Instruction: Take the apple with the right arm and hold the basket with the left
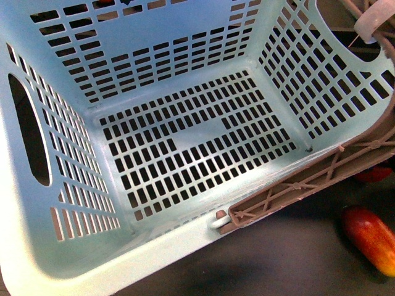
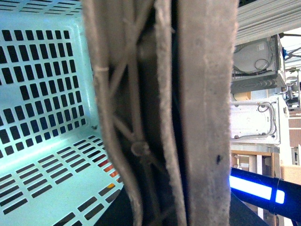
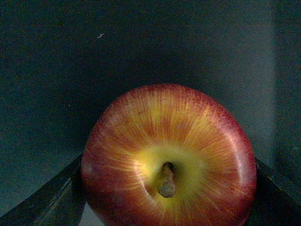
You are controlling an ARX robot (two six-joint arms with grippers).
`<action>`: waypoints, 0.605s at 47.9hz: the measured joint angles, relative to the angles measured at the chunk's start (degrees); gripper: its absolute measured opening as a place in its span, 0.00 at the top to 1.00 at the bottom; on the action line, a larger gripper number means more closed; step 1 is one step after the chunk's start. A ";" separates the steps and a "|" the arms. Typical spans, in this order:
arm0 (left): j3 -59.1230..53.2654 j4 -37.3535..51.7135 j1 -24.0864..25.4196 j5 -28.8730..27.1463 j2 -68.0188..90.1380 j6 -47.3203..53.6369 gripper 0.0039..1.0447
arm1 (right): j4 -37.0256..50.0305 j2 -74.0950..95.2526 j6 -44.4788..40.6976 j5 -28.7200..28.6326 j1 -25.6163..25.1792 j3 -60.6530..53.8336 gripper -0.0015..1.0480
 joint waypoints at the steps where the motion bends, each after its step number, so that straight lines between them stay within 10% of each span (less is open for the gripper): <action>1: 0.00 0.00 0.00 0.00 0.00 -0.02 0.84 | -0.04 0.00 0.20 -0.17 -0.04 0.02 0.21; 29: 0.00 0.00 0.00 -0.02 0.00 0.00 0.84 | 5.70 -29.40 1.86 -13.14 -6.67 -21.75 0.23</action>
